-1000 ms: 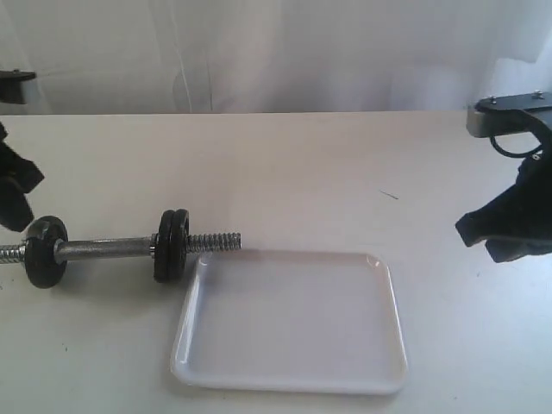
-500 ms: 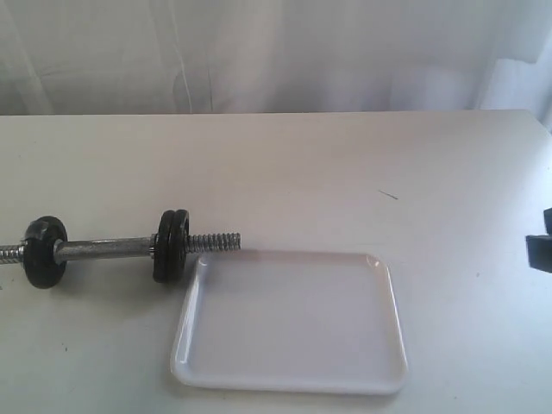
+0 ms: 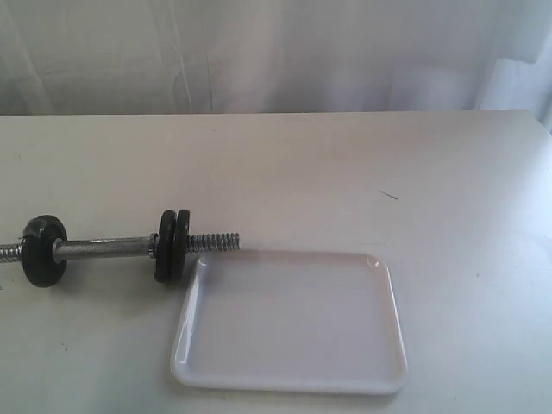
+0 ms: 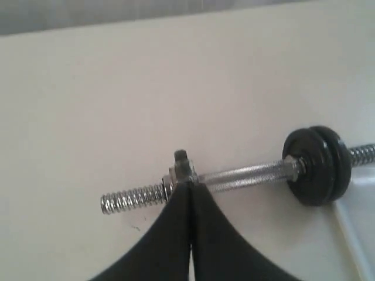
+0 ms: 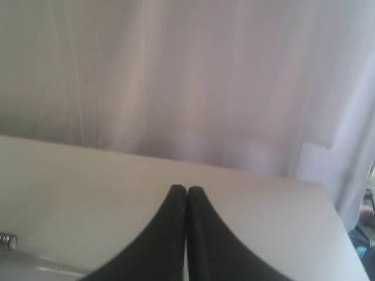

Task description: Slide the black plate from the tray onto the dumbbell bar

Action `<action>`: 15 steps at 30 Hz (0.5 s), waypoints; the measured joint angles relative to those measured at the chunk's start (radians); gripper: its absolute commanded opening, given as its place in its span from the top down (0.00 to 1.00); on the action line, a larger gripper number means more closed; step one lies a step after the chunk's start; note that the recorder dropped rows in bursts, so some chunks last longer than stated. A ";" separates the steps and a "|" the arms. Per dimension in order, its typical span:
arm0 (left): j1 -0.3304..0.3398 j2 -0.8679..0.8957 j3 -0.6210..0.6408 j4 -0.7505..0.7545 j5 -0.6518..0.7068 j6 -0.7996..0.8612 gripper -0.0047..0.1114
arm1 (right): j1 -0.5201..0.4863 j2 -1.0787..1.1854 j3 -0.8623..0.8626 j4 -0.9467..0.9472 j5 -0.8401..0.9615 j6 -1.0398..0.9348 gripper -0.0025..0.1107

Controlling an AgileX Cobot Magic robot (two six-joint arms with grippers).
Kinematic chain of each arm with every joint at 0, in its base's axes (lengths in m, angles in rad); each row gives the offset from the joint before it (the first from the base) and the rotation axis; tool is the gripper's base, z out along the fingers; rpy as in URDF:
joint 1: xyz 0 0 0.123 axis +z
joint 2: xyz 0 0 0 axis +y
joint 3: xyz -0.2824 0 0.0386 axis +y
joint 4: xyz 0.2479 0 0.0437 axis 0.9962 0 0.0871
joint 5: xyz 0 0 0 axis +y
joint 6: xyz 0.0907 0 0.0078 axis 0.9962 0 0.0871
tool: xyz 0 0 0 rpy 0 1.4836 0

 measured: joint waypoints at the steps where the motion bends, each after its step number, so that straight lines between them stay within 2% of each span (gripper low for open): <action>1: 0.000 -0.034 0.011 0.000 -0.020 -0.002 0.96 | 0.000 -0.044 0.011 -0.005 -0.007 0.000 0.98; 6: 0.000 -0.184 0.077 -0.002 -0.122 -0.014 0.96 | 0.000 -0.101 0.037 -0.011 -0.025 0.000 0.98; 15: 0.000 -0.512 0.167 0.006 -0.228 -0.022 0.96 | 0.000 -0.101 0.037 0.002 -0.028 0.000 0.98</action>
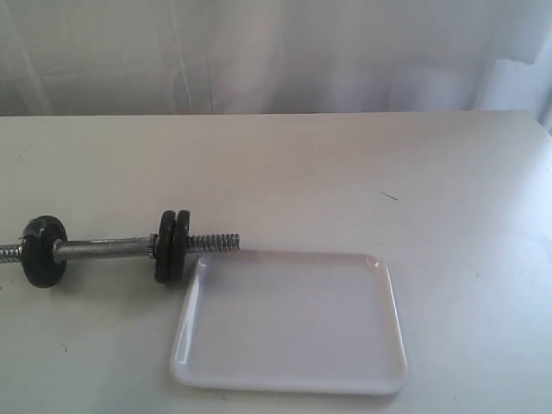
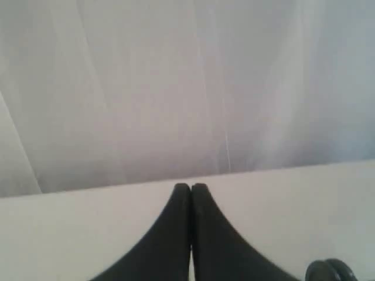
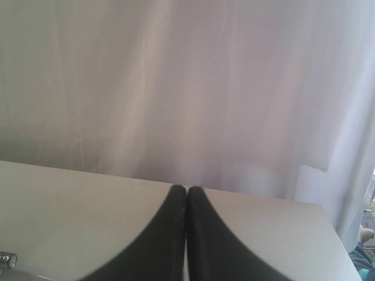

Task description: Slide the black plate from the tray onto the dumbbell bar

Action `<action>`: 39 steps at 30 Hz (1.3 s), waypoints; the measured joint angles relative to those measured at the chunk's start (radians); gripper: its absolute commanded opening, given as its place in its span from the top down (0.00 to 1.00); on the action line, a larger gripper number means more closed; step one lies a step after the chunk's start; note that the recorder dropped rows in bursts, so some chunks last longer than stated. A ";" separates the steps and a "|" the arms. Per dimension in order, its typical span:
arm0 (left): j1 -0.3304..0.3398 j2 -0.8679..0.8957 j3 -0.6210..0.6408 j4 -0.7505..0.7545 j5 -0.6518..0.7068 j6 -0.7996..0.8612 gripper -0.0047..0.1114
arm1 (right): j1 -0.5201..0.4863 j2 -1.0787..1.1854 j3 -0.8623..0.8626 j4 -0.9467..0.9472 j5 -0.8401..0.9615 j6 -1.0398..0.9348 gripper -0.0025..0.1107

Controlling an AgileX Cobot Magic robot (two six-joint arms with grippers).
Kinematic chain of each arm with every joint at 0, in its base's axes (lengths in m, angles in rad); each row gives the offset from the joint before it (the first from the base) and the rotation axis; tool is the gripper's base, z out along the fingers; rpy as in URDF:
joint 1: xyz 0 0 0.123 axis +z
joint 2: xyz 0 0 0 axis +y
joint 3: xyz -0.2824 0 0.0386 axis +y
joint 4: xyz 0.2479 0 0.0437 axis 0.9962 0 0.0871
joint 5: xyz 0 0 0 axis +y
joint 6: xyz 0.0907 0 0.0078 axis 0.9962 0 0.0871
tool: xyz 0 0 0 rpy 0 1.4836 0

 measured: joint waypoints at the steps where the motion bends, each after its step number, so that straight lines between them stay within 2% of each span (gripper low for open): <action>1: 0.001 -0.074 0.015 0.005 -0.014 0.000 0.96 | 0.000 0.000 0.000 0.000 0.002 0.000 0.98; 8: 0.001 -0.122 0.015 0.054 -0.010 -0.002 0.96 | 0.000 -0.002 0.000 0.000 0.037 0.000 0.98; 11: 0.001 -0.122 0.015 0.023 0.076 -0.050 0.96 | 0.000 -0.002 0.000 0.029 0.064 0.035 0.98; 13: 0.001 -0.122 0.058 -0.009 0.087 -0.066 0.96 | 0.000 -0.002 0.000 0.038 0.041 0.106 0.98; 18: 0.001 -0.122 0.227 -0.055 0.036 -0.075 0.96 | 0.000 -0.002 0.077 0.042 -0.121 0.133 0.98; 25: 0.001 -0.125 0.404 -0.046 -0.057 -0.072 0.96 | 0.000 0.000 0.375 0.038 -0.385 0.050 0.98; 29: 0.001 -0.125 0.469 -0.027 -0.049 -0.068 0.96 | 0.000 0.000 0.421 0.034 -0.364 0.036 0.98; 39: 0.001 -0.125 0.471 -0.027 -0.039 -0.068 0.96 | 0.000 0.000 0.421 0.020 -0.309 0.034 0.98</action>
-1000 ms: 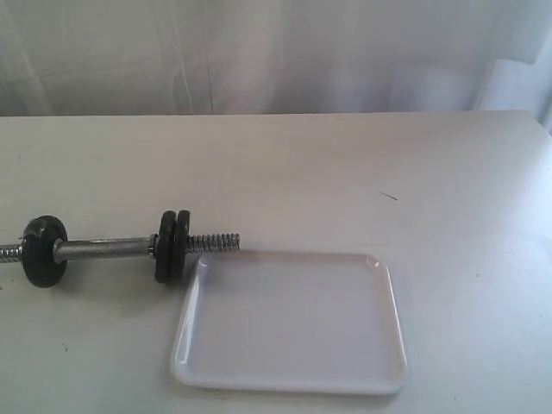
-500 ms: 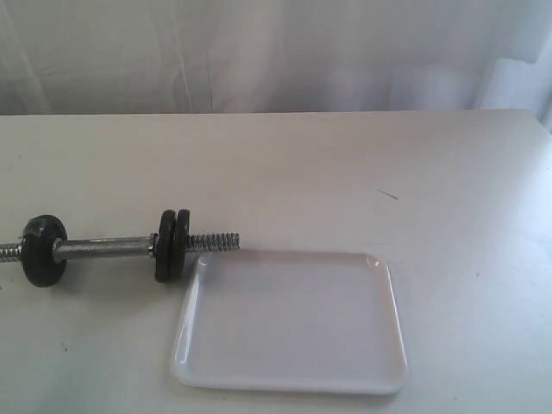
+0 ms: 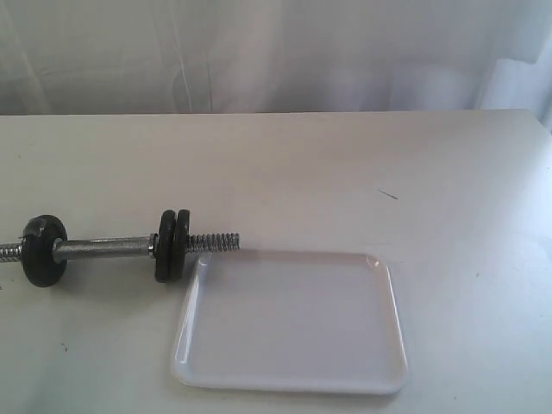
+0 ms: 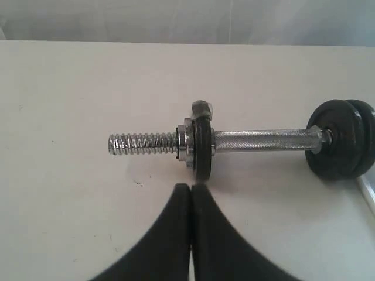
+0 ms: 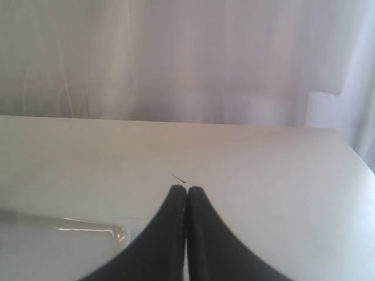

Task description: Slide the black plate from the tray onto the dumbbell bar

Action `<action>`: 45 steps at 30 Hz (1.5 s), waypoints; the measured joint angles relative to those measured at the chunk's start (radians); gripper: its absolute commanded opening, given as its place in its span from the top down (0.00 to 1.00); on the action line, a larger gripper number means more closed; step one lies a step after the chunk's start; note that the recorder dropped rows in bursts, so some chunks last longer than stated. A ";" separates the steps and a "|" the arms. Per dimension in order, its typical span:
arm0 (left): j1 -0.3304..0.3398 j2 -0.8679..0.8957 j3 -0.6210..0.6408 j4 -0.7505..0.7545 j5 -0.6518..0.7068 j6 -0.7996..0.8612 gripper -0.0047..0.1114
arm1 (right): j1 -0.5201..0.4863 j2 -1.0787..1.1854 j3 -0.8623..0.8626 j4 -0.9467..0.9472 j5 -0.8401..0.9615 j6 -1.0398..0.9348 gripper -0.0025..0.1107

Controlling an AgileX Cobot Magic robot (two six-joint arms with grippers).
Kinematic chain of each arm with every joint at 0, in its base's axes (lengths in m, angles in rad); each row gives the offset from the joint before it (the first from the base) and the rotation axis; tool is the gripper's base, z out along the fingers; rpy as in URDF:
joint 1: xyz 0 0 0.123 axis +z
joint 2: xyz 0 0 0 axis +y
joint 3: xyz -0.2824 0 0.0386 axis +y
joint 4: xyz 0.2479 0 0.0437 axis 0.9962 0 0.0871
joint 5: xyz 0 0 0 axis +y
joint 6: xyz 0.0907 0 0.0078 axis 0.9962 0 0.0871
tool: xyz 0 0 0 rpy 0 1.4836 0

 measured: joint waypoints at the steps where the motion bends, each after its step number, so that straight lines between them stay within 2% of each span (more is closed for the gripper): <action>1: 0.000 0.000 0.000 0.000 0.000 0.000 0.96 | 0.000 0.000 0.000 0.000 0.002 0.000 0.98; 33: 0.000 0.000 0.000 0.004 0.130 -0.013 0.96 | 0.000 0.000 0.000 -0.035 0.037 -0.002 0.98; 45: 0.000 0.000 0.000 0.015 0.132 -0.011 0.96 | 0.000 0.000 0.000 -0.039 0.173 0.000 0.98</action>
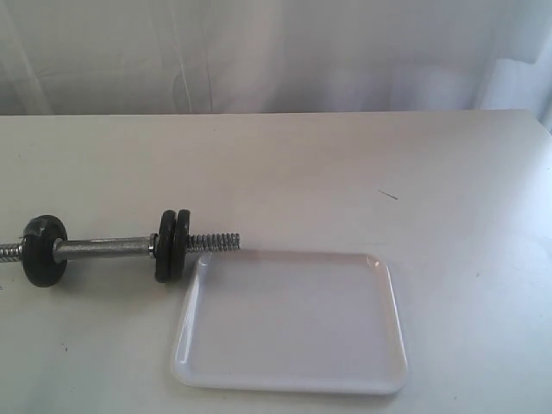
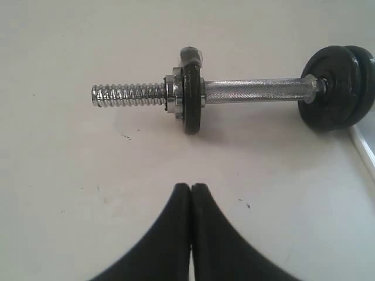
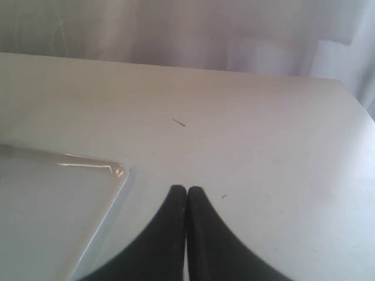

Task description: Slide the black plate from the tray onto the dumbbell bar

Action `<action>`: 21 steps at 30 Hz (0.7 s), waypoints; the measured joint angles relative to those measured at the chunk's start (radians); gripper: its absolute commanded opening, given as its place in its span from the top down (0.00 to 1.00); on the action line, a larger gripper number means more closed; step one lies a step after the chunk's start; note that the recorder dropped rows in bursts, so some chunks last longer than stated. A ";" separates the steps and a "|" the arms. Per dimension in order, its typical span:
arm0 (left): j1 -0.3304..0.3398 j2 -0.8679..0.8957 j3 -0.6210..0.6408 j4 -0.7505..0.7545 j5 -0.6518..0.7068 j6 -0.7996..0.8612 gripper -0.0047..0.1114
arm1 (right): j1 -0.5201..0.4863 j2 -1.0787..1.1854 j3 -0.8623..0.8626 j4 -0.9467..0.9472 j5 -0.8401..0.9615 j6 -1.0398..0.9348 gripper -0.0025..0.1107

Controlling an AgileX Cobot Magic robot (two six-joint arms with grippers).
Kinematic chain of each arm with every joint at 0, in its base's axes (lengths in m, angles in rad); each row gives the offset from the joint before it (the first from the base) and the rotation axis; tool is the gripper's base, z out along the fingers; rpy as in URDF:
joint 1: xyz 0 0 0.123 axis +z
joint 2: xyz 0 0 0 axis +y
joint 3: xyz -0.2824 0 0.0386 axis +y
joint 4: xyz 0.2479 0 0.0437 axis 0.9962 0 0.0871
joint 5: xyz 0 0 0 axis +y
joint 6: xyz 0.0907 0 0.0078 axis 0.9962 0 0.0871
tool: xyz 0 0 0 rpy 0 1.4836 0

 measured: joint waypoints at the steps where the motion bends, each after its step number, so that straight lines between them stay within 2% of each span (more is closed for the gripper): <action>1: 0.000 0.000 0.000 0.001 0.000 0.000 0.96 | 0.000 0.000 0.000 0.000 0.008 0.000 0.98; 21: 0.000 0.000 0.000 0.007 0.000 0.001 0.96 | 0.000 0.000 0.000 -0.002 0.027 0.000 0.98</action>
